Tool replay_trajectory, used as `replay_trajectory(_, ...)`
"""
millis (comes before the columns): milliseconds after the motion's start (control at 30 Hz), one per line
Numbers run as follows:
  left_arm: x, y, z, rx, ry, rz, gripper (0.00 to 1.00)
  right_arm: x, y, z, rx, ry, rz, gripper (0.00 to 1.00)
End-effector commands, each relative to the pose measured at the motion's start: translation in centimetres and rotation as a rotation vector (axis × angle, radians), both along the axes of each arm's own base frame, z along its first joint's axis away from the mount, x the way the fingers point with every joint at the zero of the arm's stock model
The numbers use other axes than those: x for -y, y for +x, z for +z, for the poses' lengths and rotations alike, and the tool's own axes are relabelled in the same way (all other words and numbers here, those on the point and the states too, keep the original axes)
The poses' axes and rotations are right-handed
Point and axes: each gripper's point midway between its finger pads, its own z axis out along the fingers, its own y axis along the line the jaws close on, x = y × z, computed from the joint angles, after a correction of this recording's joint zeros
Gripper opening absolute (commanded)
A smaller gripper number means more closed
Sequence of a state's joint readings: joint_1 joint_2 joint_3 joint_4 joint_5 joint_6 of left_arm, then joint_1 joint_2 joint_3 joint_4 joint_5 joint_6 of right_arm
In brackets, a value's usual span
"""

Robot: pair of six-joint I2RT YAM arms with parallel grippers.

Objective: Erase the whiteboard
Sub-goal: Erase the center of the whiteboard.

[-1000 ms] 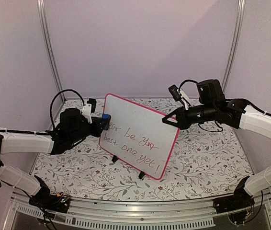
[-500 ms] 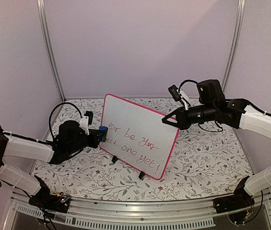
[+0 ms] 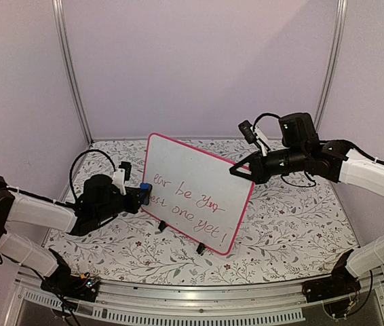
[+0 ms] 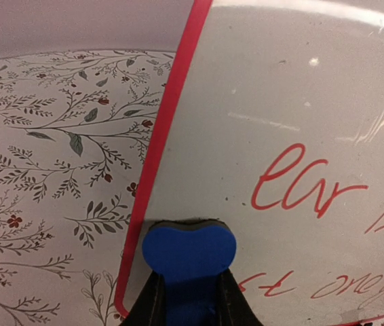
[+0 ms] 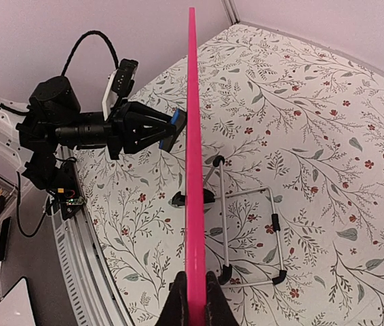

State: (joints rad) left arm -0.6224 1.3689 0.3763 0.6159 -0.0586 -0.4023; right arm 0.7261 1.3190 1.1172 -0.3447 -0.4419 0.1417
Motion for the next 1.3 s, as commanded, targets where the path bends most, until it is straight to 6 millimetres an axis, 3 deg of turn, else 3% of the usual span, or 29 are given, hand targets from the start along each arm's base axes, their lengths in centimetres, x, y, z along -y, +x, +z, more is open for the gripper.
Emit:
replay_trajectory(0, 0.3, 0.3, 0.4, 0.001, -0.003, -0.013, 0.15, -0.4, -1.6, -0.7, -0.003, -0.014, 0.083, 0.0)
replay_trajectory(967, 3.3, 5.0, 12.9, 0.227, -0.023, -0.033, 0.15, -0.4, -1.7, -0.9, -0.007, -0.015, 0.086, 0.0)
replay_trajectory(1133, 3.3, 5.5, 13.4, 0.233, -0.012, -0.025, 0.16, -0.4, -1.7, -1.0, -0.011, -0.017, 0.087, 0.0)
replay_trajectory(1267, 3.2, 5.2, 12.0, 0.205, -0.008, -0.031, 0.16, -0.4, -1.7, -1.1, -0.01, -0.016, 0.087, 0.0)
